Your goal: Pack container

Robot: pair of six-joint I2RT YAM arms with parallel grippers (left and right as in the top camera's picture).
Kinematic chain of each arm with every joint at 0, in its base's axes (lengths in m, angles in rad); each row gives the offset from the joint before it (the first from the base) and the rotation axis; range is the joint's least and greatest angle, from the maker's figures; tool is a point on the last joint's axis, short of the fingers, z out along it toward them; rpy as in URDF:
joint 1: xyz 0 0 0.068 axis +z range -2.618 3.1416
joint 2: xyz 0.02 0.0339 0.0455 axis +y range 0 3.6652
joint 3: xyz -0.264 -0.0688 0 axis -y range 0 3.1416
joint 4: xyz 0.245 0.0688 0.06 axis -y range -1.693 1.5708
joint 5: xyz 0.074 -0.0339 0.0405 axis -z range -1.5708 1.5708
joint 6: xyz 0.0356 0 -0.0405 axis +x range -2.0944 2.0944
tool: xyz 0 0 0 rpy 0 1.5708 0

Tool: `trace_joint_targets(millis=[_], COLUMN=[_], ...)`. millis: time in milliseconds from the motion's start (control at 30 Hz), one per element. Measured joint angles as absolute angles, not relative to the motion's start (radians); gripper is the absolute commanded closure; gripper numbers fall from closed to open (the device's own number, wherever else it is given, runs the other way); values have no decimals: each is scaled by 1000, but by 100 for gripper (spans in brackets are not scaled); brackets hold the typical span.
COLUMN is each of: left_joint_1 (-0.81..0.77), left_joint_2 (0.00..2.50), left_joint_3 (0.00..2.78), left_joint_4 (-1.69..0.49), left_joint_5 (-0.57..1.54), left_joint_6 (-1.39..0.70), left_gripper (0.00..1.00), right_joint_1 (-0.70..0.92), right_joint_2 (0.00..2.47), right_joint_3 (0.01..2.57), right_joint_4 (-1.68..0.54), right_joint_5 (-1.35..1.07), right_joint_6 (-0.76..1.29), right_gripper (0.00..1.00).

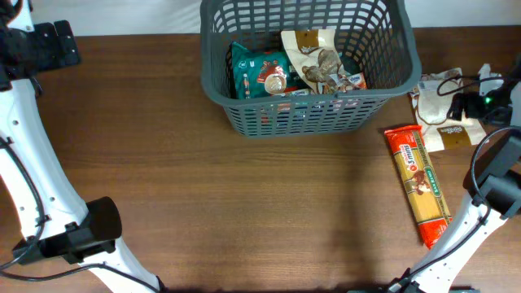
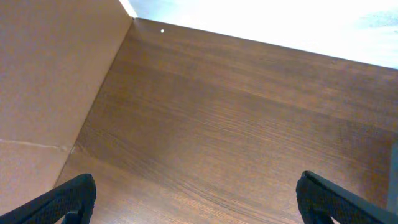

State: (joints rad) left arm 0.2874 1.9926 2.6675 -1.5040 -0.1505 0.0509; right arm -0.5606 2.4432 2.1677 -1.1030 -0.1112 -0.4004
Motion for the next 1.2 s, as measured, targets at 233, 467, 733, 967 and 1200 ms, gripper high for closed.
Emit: trace_joint_targets(millis=[233,467,733,967,1200], left_joint_1=[287,287,287,287,287], left_joint_2=[1993,1993,1993,1993,1993], left_joint_3=[2667,2667,2667,2667,2667], left_joint_4=[-1504,-1504,-1504,-1504,-1504], left_joint_5=[-150,-150,-150,-150,-150], left_joint_6=[51,51,51,51,51], left_gripper=[1,1,1,1,1], right_joint_1=[-561,-561,-561,-553,-539], right_joint_2=[2443,2444,2478,2501,2501], right_joint_3=[2168,2168,2168,2168,2168], right_joint_4=[-1037,-1016,-1021,-1029,-1036], right_joint_5=[-108,-108,-137,-191,-373], right_joint_6=[-405,-408,-408,-408,-410], right_gripper=[1,1,0,4,21])
